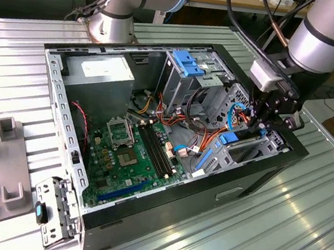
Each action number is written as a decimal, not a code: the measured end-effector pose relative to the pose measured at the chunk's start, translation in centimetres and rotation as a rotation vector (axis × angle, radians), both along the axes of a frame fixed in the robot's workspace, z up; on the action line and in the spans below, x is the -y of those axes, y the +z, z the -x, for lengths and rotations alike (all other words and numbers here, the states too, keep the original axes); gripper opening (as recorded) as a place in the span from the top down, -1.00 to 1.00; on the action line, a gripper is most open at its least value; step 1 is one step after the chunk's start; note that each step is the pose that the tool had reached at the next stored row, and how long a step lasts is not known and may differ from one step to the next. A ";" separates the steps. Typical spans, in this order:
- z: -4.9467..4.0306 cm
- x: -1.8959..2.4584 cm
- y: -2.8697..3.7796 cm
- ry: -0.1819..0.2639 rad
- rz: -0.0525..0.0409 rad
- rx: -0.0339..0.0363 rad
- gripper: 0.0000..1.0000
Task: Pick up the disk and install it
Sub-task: 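Insert the first disk wire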
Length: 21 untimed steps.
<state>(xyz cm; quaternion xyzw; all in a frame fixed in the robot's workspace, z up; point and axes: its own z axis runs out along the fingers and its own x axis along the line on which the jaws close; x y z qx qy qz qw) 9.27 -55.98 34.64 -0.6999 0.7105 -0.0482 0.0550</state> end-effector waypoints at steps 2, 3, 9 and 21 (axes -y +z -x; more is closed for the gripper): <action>0.00 0.00 -0.03 0.000 0.0000 0.0000 0.67; 0.00 0.00 -0.05 0.000 0.0001 0.0000 0.67; 0.01 0.00 -0.18 0.000 0.0003 0.0000 0.67; 0.01 0.23 0.16 0.000 -0.0084 0.0003 0.67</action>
